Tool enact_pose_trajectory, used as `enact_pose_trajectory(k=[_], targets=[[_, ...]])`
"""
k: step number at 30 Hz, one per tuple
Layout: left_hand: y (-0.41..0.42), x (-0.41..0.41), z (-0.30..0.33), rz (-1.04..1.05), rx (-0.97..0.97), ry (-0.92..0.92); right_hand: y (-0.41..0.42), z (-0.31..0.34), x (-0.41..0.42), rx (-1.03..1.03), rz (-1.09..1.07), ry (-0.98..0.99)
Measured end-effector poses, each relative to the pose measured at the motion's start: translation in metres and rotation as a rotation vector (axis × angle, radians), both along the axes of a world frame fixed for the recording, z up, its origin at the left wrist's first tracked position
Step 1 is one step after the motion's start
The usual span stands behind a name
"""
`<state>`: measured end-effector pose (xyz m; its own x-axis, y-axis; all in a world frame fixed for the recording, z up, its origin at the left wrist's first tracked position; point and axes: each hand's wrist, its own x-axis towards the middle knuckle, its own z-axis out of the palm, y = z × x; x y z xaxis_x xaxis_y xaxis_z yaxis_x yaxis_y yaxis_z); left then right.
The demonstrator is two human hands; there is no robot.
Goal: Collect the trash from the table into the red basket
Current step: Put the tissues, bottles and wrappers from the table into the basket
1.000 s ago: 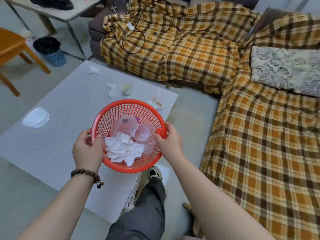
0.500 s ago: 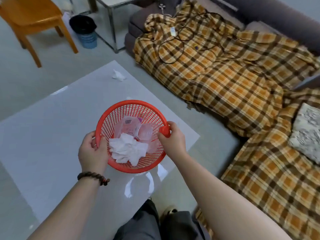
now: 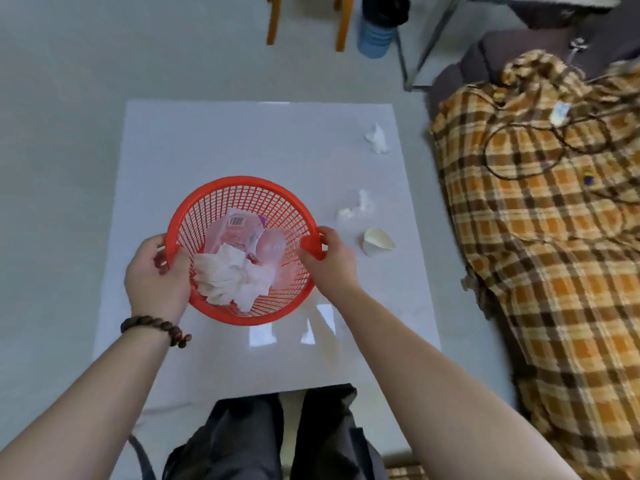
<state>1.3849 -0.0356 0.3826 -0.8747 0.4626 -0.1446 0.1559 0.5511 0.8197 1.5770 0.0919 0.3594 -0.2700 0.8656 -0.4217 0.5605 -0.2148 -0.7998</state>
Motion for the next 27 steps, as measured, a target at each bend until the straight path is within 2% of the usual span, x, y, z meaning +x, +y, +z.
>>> enact_pose_trajectory(k=[4, 7, 10, 14, 17, 22, 27], targets=[[-0.016, 0.002, -0.013, 0.141, -0.018, 0.005, 0.016, -0.025, 0.015, -0.008, 0.193, -0.034], [-0.029, 0.006, -0.027, 0.231, -0.047, 0.023, 0.028, -0.061, 0.037, 0.052, 0.286, -0.225], [-0.045, 0.005, -0.041, 0.286, -0.06, 0.069, 0.029, -0.102, 0.048, 0.059, 0.497, -0.382], [-0.069, -0.002, -0.058, 0.343, -0.09, 0.085, 0.025, -0.153, 0.034, 0.16, 0.724, -0.406], [-0.081, -0.004, -0.067, 0.385, -0.105, 0.06, 0.023, -0.184, 0.021, 0.26, 0.789, -0.38], [-0.083, -0.006, -0.069, 0.424, -0.101, 0.052, 0.024, -0.216, 0.015, 0.388, 0.831, -0.494], [-0.075, -0.008, -0.062, 0.412, -0.084, 0.076, 0.021, -0.204, 0.01, 0.321, 0.755, -0.487]])
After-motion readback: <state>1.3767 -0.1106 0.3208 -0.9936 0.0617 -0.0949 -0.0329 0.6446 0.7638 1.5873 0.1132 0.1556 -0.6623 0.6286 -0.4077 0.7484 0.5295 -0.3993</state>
